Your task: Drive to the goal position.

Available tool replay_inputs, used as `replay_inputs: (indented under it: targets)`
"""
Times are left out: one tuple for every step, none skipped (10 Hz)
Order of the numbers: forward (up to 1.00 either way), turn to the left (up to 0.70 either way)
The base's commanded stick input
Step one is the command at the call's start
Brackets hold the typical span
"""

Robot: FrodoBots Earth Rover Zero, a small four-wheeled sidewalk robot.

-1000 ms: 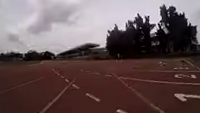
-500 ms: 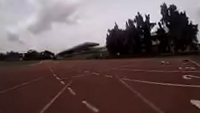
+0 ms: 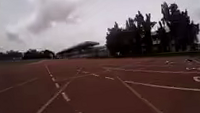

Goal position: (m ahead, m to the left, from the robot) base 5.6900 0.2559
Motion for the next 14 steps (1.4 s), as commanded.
replay_inputs:
  targets:
    - [0.70,0.00]
    - [0.70,0.00]
    - [0.70,-0.01]
    - [0.70,-0.03]
    - [0.70,-0.07]
    - [0.70,0.00]
    - [0.70,0.00]
    - [0.70,0.00]
    - [0.70,0.00]
    - [0.70,0.00]
    - [0.70,0.00]
    - [0.70,-0.03]
    - [0.70,-0.08]
    - [0.70,-0.09]
